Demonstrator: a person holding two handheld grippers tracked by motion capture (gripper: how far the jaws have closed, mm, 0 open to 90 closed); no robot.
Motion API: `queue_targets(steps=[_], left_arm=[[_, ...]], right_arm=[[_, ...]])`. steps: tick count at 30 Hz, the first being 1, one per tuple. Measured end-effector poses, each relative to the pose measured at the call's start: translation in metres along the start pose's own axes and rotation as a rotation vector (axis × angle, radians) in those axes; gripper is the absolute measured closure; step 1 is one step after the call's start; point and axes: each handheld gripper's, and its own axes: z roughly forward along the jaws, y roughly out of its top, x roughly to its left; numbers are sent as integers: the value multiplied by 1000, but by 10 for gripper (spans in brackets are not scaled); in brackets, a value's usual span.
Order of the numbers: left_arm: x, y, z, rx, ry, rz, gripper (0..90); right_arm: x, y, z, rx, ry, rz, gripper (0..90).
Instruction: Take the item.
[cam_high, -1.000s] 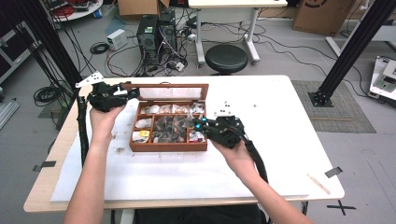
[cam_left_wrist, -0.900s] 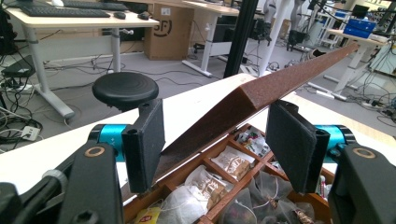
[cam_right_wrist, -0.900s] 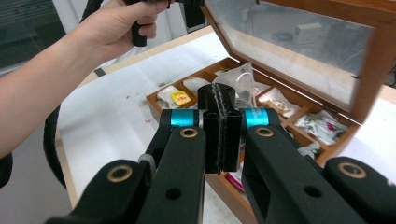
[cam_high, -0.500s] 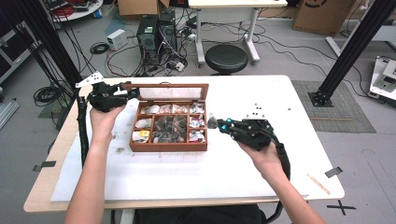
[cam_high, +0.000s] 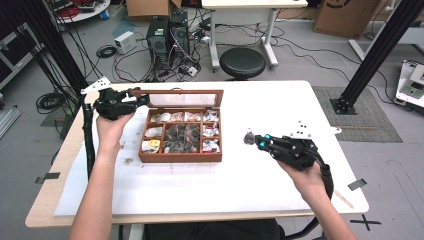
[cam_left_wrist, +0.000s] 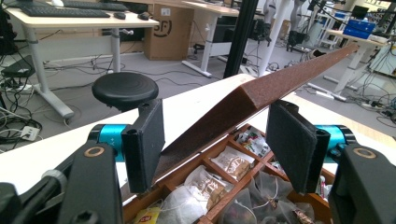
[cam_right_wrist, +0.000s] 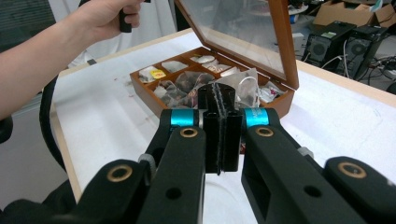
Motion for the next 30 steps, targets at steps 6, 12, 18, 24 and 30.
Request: queue_targets(steps=[6,12,18,24,30], left_arm=[[0,0,0,1,2,0,375],[-1,0,0,1,4,-1,374],[-1,0,0,1,6,-2,373],[-2,0,0,2,10,-1,370],[-2,0,1,0,10,-2,369]], right_arm=[[0,-11,-12,-5,14,4,900],[-1,-20,-19,-15,44,15,900],[-1,-33,-25,-8,41,25,900],[0,-42,-26,-6,56,31,900],[2,-47,-22,12,75,28,900]])
